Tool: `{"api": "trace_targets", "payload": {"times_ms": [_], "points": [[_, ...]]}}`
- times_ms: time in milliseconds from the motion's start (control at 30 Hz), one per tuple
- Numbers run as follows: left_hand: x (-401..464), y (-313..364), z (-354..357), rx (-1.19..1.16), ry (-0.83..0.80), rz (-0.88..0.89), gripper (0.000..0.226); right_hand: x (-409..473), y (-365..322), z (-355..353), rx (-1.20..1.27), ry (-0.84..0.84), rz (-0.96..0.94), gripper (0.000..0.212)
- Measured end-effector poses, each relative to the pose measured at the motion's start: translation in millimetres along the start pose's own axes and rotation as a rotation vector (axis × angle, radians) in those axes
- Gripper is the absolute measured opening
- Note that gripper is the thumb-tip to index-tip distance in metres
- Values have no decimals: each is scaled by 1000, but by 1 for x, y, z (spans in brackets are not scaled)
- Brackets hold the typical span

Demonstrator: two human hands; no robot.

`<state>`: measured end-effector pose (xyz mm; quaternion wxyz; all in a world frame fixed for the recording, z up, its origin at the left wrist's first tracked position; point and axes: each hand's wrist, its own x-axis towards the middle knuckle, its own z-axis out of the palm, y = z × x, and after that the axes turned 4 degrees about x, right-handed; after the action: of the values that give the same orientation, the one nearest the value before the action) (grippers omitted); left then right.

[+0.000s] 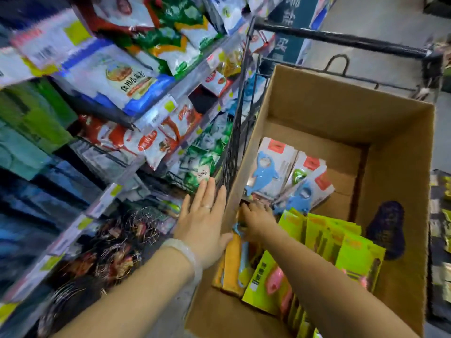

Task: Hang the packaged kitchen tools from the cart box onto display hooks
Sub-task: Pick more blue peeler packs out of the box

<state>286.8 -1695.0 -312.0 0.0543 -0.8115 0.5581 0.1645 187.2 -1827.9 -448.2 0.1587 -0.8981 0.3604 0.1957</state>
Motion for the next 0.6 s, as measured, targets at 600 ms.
{"api": "trace_targets", "payload": {"times_ms": [600], "points": [[6,24,-16,-50,-5,17,109,-46,32,-161,206,67,-160,32]]}}
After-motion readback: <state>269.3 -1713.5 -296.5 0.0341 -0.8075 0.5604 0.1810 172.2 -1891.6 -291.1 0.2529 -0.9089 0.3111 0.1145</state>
